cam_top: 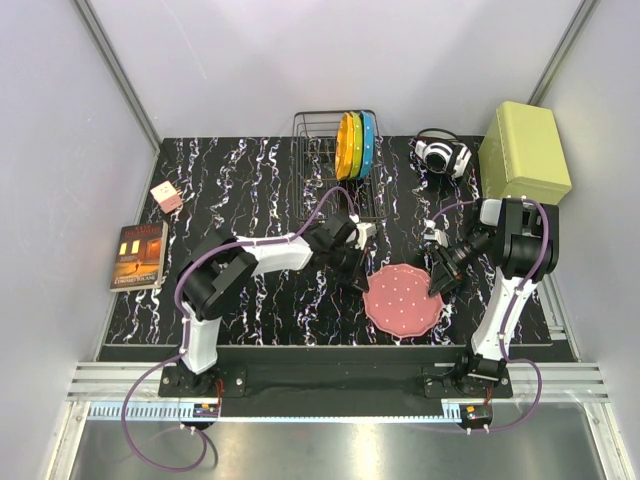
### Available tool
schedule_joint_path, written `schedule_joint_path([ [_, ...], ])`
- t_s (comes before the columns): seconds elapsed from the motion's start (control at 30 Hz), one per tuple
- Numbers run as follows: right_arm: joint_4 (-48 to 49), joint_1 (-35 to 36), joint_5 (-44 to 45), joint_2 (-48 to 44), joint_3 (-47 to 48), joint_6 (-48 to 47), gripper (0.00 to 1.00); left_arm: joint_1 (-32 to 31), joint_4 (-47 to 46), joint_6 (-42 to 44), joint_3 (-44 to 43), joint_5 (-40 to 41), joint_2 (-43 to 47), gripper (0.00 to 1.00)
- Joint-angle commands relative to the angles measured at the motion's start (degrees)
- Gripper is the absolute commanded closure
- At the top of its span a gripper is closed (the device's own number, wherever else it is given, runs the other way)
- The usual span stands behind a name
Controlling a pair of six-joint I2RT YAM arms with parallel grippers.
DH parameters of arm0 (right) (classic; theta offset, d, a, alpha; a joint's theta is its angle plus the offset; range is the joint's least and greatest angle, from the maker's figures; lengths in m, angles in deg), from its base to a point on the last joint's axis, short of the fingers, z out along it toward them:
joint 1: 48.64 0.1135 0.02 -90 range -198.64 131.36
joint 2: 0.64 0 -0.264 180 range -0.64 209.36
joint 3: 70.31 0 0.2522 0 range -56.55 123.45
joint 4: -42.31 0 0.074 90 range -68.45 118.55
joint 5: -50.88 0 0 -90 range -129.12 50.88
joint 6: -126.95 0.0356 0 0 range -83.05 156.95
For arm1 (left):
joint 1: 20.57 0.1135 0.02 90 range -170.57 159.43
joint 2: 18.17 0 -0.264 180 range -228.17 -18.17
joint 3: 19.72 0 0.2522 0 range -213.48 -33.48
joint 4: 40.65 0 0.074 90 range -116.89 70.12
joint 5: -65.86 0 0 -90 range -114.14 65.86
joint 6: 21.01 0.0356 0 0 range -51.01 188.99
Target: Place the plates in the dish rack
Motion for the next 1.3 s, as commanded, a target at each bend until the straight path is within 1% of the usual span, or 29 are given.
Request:
schedule_joint_path([
  [0.0,-2.5,1.0,-8.5,1.4,1.5,-2.6,0.53,-0.1,-10.1,-0.4,0.5,-3.0,-0.5,1.00],
  [0.13,-3.9,1.0,-10.7,3.9,4.4,-2.0,0.51,0.1,-12.3,-1.1,0.6,-3.5,-0.4,1.00],
  [0.2,-5.1,1.1,-11.6,4.5,6.0,-2.2,0.48,0.2,-13.1,-1.5,0.4,-3.5,-0.5,1.00],
  [0.27,-7.4,1.4,-11.9,6.0,7.8,-3.3,0.47,0.3,-13.6,-1.4,-0.8,-3.7,-0.6,1.00],
  [0.6,-8.3,2.2,-13.1,8.0,9.0,-3.2,0.49,0.3,-14.1,-1.9,-6.8,-4.2,-2.9,1.00],
  [0.73,-8.3,2.3,-13.6,8.4,8.4,-3.4,0.62,0.3,-14.3,-2.3,-8.1,-3.7,-3.4,1.00],
  [0.83,-8.3,2.3,-13.6,7.6,8.2,-3.6,0.74,0.2,-13.7,-2.1,-7.8,-2.9,-2.7,1.00],
  [0.87,-8.3,2.2,-13.5,7.2,8.1,-3.6,0.81,0.3,-13.2,-1.7,-7.4,-2.1,-2.3,1.00],
  [0.93,-8.2,2.2,-13.2,6.3,8.1,-3.5,0.88,0.4,-11.7,-1.0,-6.9,-0.9,-1.3,1.00],
  [1.0,-8.3,2.2,-12.3,5.6,8.2,-3.0,1.00,0.5,-10.0,0.0,-6.8,1.9,-0.5,1.00],
  [1.1,-8.4,2.0,-10.5,1.8,8.3,-2.7,1.00,0.8,-7.3,4.6,-6.9,4.6,2.0,0.91],
  [1.13,-8.4,1.9,-10.1,0.7,8.4,-2.5,1.00,1.3,-5.7,5.6,-6.9,5.6,2.7,0.77],
  [1.2,-8.5,1.7,-8.8,-2.8,8.7,-2.0,1.00,1.8,-4.5,8.8,-6.8,7.8,5.5,0.75],
  [1.27,-8.8,1.7,-7.8,-5.4,9.5,-1.0,1.00,3.1,-3.2,11.5,-5.6,9.3,8.0,0.65],
])
